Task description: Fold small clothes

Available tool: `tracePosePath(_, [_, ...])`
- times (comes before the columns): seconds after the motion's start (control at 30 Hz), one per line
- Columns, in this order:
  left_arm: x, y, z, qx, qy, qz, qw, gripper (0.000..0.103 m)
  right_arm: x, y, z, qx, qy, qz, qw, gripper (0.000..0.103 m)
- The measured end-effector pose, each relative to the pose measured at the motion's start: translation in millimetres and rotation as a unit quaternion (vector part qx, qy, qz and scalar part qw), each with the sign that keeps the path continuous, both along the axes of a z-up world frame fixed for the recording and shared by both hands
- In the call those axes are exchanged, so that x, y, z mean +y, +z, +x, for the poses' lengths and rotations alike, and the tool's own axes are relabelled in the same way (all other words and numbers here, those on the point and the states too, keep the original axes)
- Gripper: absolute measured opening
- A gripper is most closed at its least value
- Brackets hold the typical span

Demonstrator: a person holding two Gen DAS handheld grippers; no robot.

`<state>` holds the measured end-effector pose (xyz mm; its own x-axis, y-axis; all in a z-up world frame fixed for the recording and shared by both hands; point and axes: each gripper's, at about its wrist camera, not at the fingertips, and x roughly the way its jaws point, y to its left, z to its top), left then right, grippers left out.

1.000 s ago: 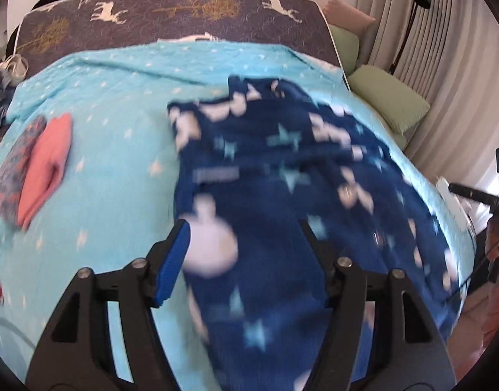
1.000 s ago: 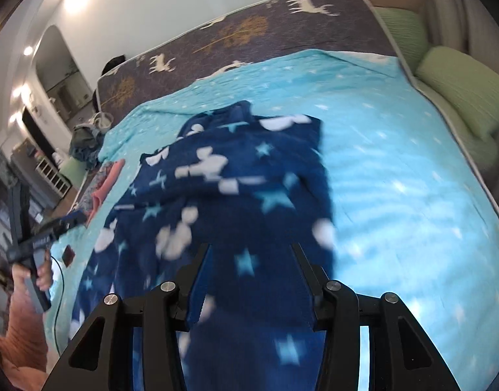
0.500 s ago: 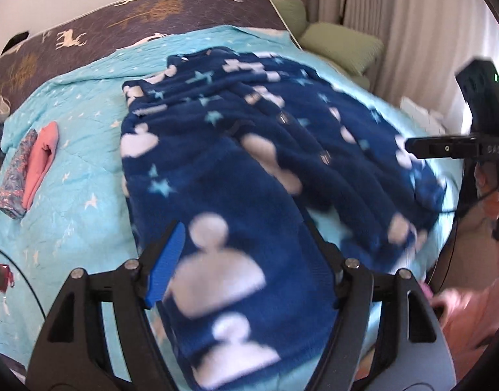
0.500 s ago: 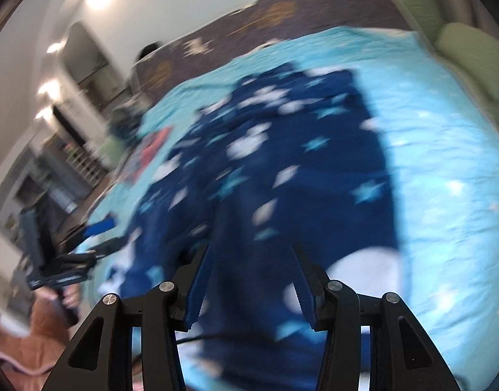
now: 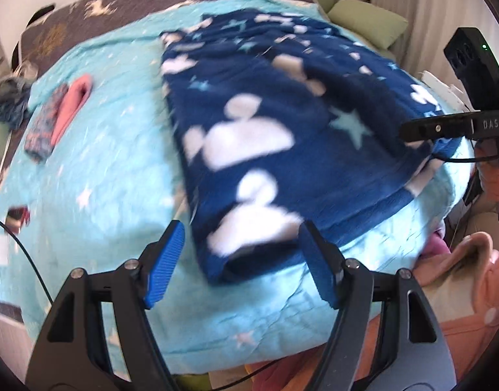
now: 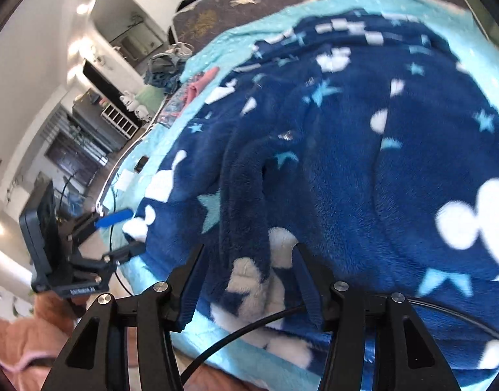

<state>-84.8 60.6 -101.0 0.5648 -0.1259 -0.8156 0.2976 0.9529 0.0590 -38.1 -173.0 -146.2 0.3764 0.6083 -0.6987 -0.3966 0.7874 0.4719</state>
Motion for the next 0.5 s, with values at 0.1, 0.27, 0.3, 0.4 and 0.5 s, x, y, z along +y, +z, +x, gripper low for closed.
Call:
tracePosePath(0.1, [11, -5, -3, -0.002, 0.018, -0.007, 0.9998, 0.073, 3, 3, 3, 0.007, 0.002, 0.028, 1.0, 0.007])
tracePosePath(0.27, [33, -7, 0, -0.008, 0.067, 0.001, 0.9977, 0.071, -3, 30, -4, 0.019, 0.035, 0.187, 0.982, 0.006])
tracePosePath(0.3, [37, -7, 0, -0.007, 0.076, -0.002, 0.9971, 0.071, -6, 34, -6, 0.021, 0.039, 0.214, 0.976, 0.006])
tracePosePath(0.4, [47, -8, -1, -0.011, 0.092, -0.012, 0.9957, 0.071, -14, 29, -5, 0.033, 0.027, 0.202, 0.978, 0.007])
tracePosePath(0.5, [51, -9, -3, -0.013, 0.099, -0.019, 0.9948, 0.071, -15, 6, -4, 0.057, -0.006, 0.112, 0.992, 0.01])
